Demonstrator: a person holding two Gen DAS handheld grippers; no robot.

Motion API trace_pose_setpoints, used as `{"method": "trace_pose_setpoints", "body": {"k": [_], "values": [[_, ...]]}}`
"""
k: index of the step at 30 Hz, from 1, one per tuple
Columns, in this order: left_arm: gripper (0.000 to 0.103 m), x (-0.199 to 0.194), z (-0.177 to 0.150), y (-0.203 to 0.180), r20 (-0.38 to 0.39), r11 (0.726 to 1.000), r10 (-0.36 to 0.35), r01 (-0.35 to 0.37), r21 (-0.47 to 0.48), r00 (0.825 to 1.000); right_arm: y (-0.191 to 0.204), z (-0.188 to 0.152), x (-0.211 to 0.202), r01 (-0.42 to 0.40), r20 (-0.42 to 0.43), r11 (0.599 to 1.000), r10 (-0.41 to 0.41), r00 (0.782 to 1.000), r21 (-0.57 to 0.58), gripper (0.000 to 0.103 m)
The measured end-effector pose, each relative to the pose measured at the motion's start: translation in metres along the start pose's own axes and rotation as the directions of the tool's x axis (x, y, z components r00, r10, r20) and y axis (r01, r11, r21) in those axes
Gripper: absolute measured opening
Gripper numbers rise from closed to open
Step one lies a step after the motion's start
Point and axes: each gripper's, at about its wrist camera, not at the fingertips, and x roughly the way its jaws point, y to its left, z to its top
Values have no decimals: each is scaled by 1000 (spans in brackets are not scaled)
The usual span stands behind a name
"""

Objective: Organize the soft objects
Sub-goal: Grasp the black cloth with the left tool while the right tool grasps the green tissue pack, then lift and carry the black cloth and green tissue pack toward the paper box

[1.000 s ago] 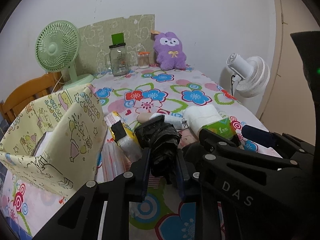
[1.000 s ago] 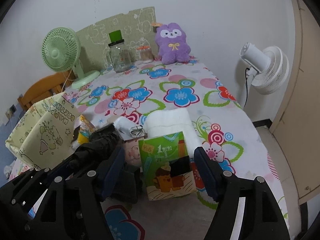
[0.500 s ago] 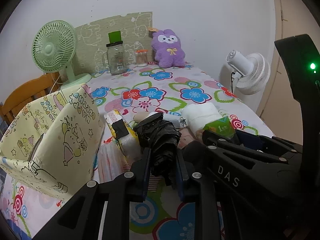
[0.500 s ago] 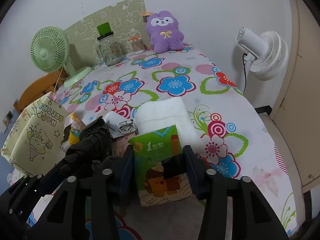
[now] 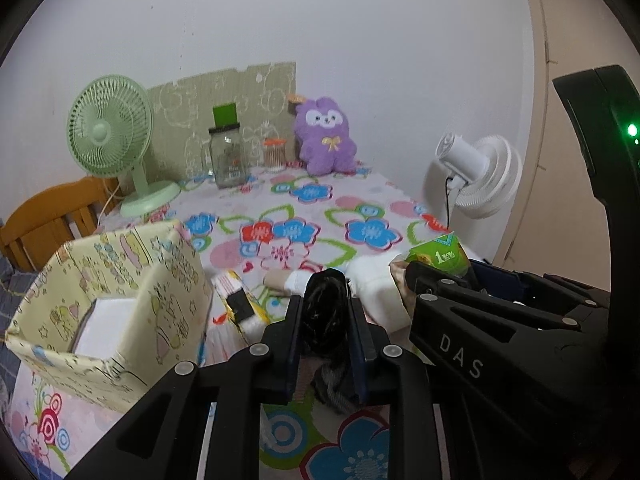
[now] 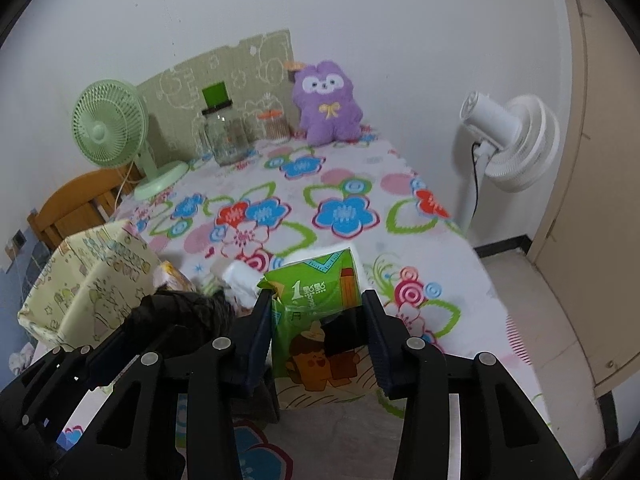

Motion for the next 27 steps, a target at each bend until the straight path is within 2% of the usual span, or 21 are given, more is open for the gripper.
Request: {"method": "trace_pose_setpoints", "body": {"k": [13,27], "values": [[17,-33,20,11,96,999,-32,31,5,995,19,20,-40,22,98,999,-19,995,-34,47],[17,-51,38,27,85,1000,-28,27,8,996,42,35,-62,-14,114,998,21,993,-65,47]]}}
